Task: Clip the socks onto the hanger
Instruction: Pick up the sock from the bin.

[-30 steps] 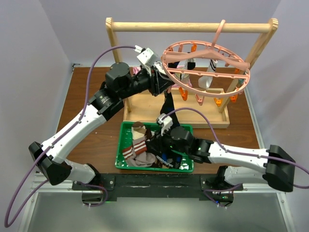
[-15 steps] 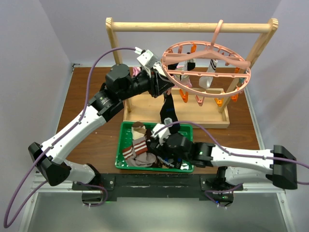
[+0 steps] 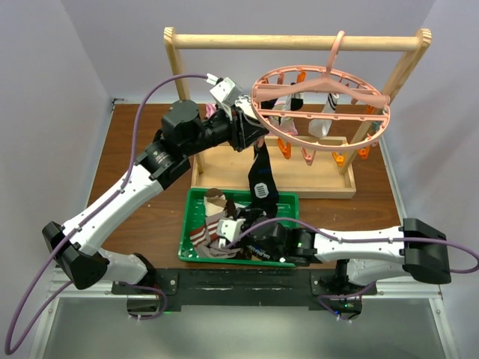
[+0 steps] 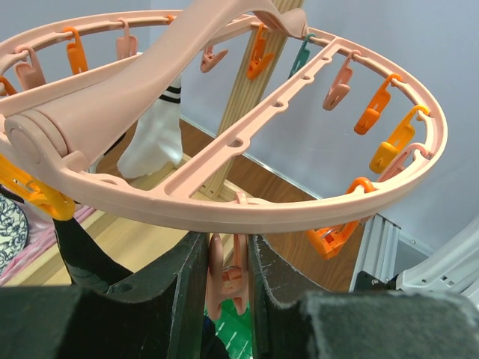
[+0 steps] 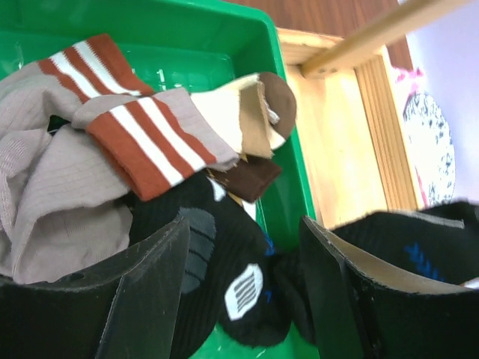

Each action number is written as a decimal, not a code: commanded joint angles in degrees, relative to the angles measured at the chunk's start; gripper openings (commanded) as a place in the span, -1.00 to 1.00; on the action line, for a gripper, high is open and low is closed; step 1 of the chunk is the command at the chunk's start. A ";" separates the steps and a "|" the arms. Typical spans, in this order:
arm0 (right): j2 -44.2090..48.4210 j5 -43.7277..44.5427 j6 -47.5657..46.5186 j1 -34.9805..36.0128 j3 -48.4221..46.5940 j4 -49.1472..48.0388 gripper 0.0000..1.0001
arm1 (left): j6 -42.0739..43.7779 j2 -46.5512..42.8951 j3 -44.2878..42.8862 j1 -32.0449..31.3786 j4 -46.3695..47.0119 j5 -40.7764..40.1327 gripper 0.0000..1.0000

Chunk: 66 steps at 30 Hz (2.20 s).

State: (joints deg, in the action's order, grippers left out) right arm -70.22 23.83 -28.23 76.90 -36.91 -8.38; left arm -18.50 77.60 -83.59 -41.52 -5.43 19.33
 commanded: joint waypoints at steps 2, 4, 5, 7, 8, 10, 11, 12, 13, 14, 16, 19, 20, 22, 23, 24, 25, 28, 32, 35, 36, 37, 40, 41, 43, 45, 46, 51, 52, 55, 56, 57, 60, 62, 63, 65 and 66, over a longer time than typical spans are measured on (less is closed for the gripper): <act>-4.05 -2.12 -7.98 0.00 -0.01 -4.80 0.28 | -1.01 -2.19 0.18 0.65 1.21 0.79 -1.00; -4.66 -3.53 -8.68 0.09 0.08 -5.07 0.29 | -1.01 -2.28 0.27 0.65 1.21 0.88 -1.00; -5.10 -3.71 -9.38 0.09 -0.27 -4.80 0.29 | -1.01 -2.19 0.27 0.65 1.30 0.88 -1.00; -6.16 -4.50 -10.26 0.09 -0.45 -4.28 0.29 | -1.19 -2.28 0.27 0.65 1.39 0.97 -1.00; -6.51 -4.50 -10.79 0.09 -0.62 -4.27 0.29 | -1.19 -2.28 0.27 0.65 1.48 0.97 -1.00; -7.13 -5.11 -11.32 0.09 -0.80 -4.97 0.30 | -1.36 -2.28 0.27 0.65 1.56 1.06 -1.00; -7.39 -5.46 -11.67 0.09 -1.06 -5.06 0.30 | -1.45 -2.19 0.27 0.65 1.65 1.06 -1.00; -7.65 -5.64 -11.76 0.00 -1.24 -5.07 0.30 | -1.62 -2.11 0.27 0.65 1.65 1.15 -1.00; -8.44 -6.34 -11.76 0.00 -1.41 -5.41 0.30 | -1.63 -2.02 0.10 0.65 1.65 1.15 -1.00; -8.88 -6.78 -12.11 0.00 -1.68 -5.33 0.30 | -1.63 -2.02 0.01 0.65 1.65 1.23 -1.00; -10.28 -7.05 -12.20 0.09 -1.94 -5.94 0.30 | -1.71 -2.02 -0.08 0.65 1.74 1.32 -1.00; -10.90 -7.92 -12.20 0.09 -2.55 -7.43 0.29 | -1.71 -2.02 0.18 0.65 1.74 1.32 -1.00; -10.99 -8.45 -12.38 0.09 -3.34 -7.53 0.29 | -1.71 -2.02 0.18 0.65 1.74 1.32 -1.00; -11.17 -8.72 -12.55 0.35 -4.14 -7.18 0.25 | -1.71 -1.93 0.62 0.65 1.74 1.41 -1.00; -11.08 -8.89 -12.90 0.35 -4.66 -7.00 0.25 | -1.71 -1.93 0.62 0.56 1.74 1.41 -1.00; -10.91 -8.89 -12.99 0.61 -4.93 -6.74 0.25 | -1.71 -2.10 0.88 0.56 1.74 1.41 -1.00; -10.65 -8.89 -13.34 0.70 -5.19 -6.47 0.24 | -1.71 -2.10 1.06 0.65 1.83 1.41 -1.00; -9.68 -8.54 -13.69 0.88 -5.90 -5.77 0.23 | -1.71 -2.54 2.11 0.65 2.18 1.50 -1.00; -10.03 -9.42 -13.70 0.97 -5.81 -5.33 0.23 | -1.89 -2.72 2.73 0.56 2.36 1.41 -1.00; -11.08 -9.95 -13.17 0.88 -5.81 -5.24 0.23 | -1.89 -2.90 2.56 0.74 2.36 1.50 -1.00; -11.52 -10.04 -12.99 0.97 -5.90 -5.50 0.23 | -1.89 -2.81 2.38 0.74 2.36 1.50 -1.00; -11.70 -10.73 -12.91 0.97 -6.07 -5.50 0.23 | -1.98 -2.81 2.38 0.82 2.36 1.50 -1.00; -12.92 -12.40 -12.64 0.97 -7.30 -5.33 0.21 | -2.15 -2.90 2.47 0.91 2.44 1.58 -1.00; -13.36 -12.84 -12.55 0.88 -7.74 -5.24 0.20 | -2.24 -2.81 2.38 0.82 2.44 1.67 -1.00; -14.77 -13.55 -12.73 0.97 -8.70 -5.24 0.18 | -2.33 -2.90 2.47 0.91 2.53 1.76 -1.00; -15.82 -13.64 -12.82 0.97 -9.23 -5.76 0.17 | -2.50 -2.90 2.38 1.00 2.53 1.67 -1.00; -16.53 -13.47 -12.90 1.05 -9.59 -6.20 0.15 | -2.50 -2.90 2.38 1.00 2.44 1.76 -1.00; -17.94 -13.90 -12.29 1.05 -10.29 -6.38 0.03 | -2.77 -2.98 2.29 1.09 2.44 1.85 -1.00; -17.94 -13.82 -12.03 1.06 -9.86 -6.56 0.01 | -2.94 -2.98 2.29 1.17 2.44 1.94 -1.00; -18.29 -12.41 -12.11 0.79 -8.80 -9.01 -0.10 | -3.64 -2.98 2.38 1.26 2.71 2.20 -1.00; -18.81 -12.15 -12.03 0.53 -8.71 -10.06 -0.15 | -3.65 -3.07 2.55 1.26 2.62 2.29 -1.00; -18.99 -11.80 -12.11 0.27 -8.80 -10.34 -0.25 | -3.82 -3.07 2.73 1.35 2.62 2.38 -1.00; -19.08 -11.88 -11.41 -0.26 -10.11 -10.87 -0.60 | -3.65 -3.33 3.00 1.35 2.71 2.29 -1.00; -19.34 -12.06 -10.36 -0.79 -11.52 -10.34 -0.77 | -3.65 -3.42 3.00 1.44 2.71 2.29 -1.00; -19.52 -12.23 -9.92 -0.88 -12.31 -9.99 -0.83 | -3.65 -3.42 3.00 1.44 2.71 2.29 -1.00; -19.61 -12.67 -9.48 -1.05 -12.49 -9.64 -0.95 | -3.65 -3.51 2.91 1.44 2.79 2.38 -1.00; -19.61 -13.02 -9.04 -1.14 -12.58 -9.37 -0.98 | -3.73 -3.60 2.91 1.44 2.79 2.38 -1.00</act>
State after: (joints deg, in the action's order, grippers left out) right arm -89.56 10.94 -39.00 76.31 -46.57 -15.92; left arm -21.54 75.94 -80.77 -40.51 -3.99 20.80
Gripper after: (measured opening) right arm 0.044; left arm 0.291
